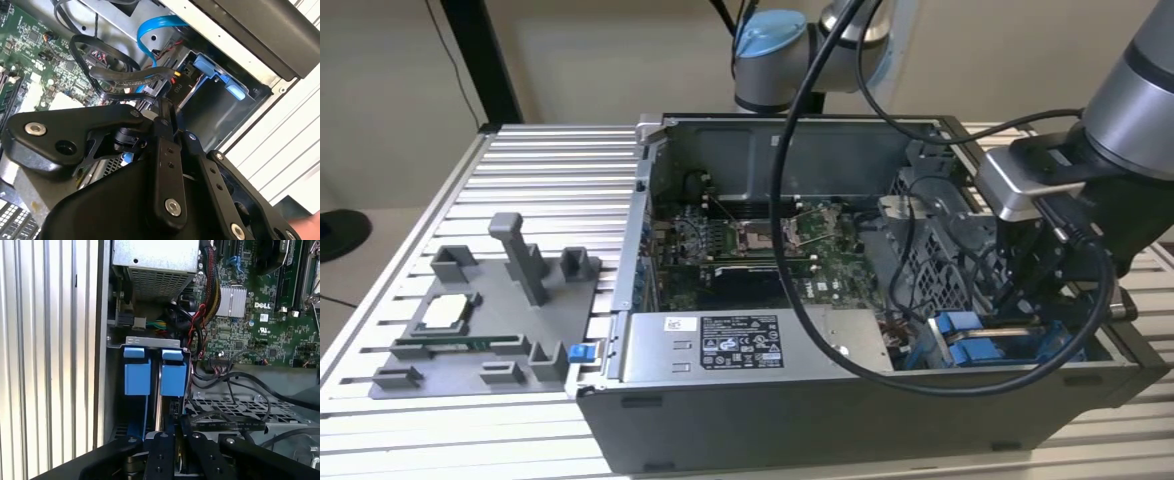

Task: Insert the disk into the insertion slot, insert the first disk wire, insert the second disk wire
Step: 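Insert the second disk wire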

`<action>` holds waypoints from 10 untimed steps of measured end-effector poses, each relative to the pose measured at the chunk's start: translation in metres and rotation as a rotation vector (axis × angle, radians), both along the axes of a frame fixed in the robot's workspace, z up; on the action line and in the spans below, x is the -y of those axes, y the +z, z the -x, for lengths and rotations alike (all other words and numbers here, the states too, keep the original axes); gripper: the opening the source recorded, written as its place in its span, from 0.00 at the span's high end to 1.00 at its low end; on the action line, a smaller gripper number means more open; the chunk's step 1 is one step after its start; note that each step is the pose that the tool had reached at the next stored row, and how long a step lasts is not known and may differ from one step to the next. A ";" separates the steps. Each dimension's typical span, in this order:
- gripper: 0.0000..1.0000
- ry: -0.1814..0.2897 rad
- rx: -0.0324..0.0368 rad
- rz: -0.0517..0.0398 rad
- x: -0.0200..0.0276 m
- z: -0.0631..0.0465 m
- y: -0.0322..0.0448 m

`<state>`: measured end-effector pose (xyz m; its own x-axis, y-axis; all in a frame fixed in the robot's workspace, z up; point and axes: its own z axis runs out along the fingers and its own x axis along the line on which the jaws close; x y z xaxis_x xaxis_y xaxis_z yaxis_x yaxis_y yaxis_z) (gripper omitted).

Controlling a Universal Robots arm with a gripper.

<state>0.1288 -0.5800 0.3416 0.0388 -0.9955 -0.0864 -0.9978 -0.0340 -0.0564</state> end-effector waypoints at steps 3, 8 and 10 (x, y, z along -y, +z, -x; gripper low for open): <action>1.00 -0.001 0.0000 0.0003 0.0000 0.000 0.0012; 1.00 -0.004 0.0000 0.0005 -0.0006 0.000 0.0014; 1.00 -0.006 0.0000 0.0003 -0.0011 0.000 0.0013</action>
